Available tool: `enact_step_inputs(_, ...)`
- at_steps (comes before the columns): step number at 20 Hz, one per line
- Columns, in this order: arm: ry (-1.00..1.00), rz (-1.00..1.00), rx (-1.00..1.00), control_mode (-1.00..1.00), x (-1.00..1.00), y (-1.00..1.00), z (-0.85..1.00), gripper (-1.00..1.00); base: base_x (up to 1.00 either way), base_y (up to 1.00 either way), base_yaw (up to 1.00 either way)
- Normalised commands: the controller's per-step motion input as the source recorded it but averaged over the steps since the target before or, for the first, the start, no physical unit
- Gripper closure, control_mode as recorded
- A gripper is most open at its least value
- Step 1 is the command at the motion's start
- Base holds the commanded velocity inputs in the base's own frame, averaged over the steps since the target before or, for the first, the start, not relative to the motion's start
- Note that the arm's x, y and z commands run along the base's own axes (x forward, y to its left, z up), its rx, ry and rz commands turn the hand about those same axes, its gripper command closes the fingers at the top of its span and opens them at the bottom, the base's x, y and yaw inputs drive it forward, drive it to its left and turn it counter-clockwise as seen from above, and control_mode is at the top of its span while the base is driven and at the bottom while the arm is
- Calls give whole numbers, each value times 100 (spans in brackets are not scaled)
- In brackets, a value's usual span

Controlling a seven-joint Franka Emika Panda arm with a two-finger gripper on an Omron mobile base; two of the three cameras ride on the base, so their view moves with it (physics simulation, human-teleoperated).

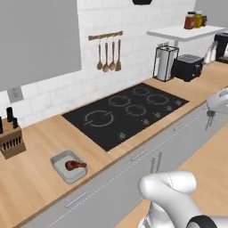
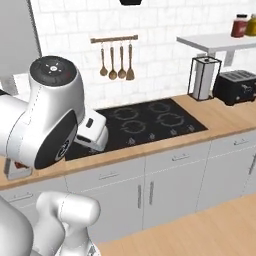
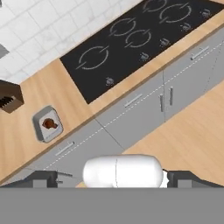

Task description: Take the meat container that has the chicken drumstick and place it on the second highest rack of the freezer. Then take the vegetable container that has the carrot and lemon and place it on the highest rack of the freezer.

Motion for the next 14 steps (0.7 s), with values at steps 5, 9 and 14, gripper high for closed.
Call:
enact_step_inputs(5, 0, 0, 0, 100, 0, 0, 0, -100, 39, 59, 23)
enact_step_inputs(9, 0, 0, 0, 100, 0, 0, 0, -100, 9, 35, 47)
enact_step_inputs(14, 0, 0, 0, 100, 0, 0, 0, -100, 0, 9, 63)
